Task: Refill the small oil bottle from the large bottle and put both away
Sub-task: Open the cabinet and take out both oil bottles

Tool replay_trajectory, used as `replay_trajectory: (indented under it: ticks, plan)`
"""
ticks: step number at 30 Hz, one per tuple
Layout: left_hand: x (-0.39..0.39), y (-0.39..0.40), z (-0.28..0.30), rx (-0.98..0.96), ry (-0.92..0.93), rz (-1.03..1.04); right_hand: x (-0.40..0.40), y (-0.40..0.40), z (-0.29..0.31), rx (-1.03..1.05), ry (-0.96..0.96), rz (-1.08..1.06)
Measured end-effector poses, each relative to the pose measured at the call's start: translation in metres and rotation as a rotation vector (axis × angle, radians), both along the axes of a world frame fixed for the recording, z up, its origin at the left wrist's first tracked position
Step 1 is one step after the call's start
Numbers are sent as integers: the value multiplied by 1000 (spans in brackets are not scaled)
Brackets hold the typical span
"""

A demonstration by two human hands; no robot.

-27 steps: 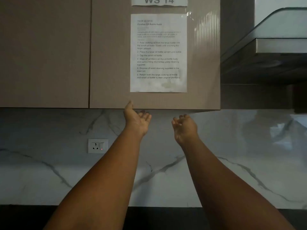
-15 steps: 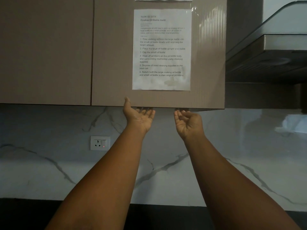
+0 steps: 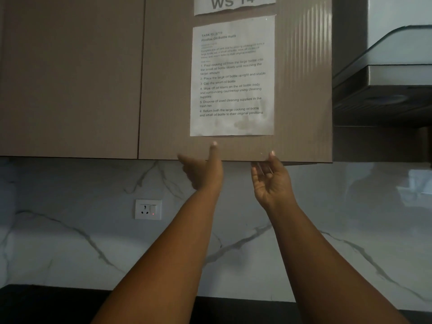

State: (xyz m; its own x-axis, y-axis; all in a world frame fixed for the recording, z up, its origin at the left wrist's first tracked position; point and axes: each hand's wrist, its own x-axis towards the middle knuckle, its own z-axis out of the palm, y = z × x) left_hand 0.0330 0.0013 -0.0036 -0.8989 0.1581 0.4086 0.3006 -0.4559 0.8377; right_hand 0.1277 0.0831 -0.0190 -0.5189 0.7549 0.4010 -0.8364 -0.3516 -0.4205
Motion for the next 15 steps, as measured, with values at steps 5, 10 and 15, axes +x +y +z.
replay_trajectory:
  ticks: [5,10,15]
  plan:
    - [8,-2,-20,-479,1064,638,6,-8,-3,73,16,-113]
    - [20,-1,-25,-654,1394,809,14,-23,-7,197,32,-279]
    - [26,-9,-16,-536,1461,855,20,-43,-13,291,51,-512]
